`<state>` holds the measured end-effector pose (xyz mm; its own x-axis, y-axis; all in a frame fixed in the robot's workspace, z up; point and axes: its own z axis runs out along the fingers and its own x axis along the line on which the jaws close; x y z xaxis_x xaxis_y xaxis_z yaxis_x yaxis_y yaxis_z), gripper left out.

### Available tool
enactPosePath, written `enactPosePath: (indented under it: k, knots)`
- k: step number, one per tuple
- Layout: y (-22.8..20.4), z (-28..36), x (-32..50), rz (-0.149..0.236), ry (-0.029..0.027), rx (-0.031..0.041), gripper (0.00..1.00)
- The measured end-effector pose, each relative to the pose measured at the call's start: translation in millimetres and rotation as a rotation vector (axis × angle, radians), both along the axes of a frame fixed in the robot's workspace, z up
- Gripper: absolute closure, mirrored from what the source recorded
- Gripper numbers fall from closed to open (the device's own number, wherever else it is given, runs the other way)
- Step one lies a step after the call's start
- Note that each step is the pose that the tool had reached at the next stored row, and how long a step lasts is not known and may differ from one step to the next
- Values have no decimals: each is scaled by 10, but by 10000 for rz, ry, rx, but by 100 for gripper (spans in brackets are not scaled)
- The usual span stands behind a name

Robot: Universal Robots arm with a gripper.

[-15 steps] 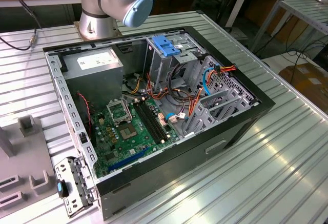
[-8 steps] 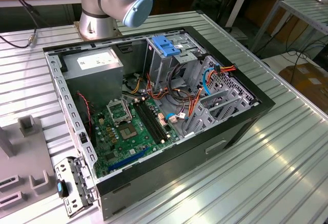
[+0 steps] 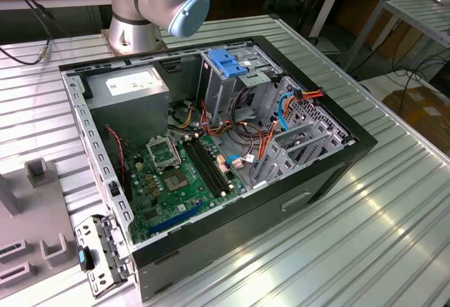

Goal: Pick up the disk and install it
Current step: 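Pick up the disk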

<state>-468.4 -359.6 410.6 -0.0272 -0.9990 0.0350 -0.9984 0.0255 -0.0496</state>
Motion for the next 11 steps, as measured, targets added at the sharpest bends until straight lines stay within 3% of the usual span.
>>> enactPosePath:
  k: [11]
  knots:
    - [0, 93, 0, 0, -1, 0, 63]
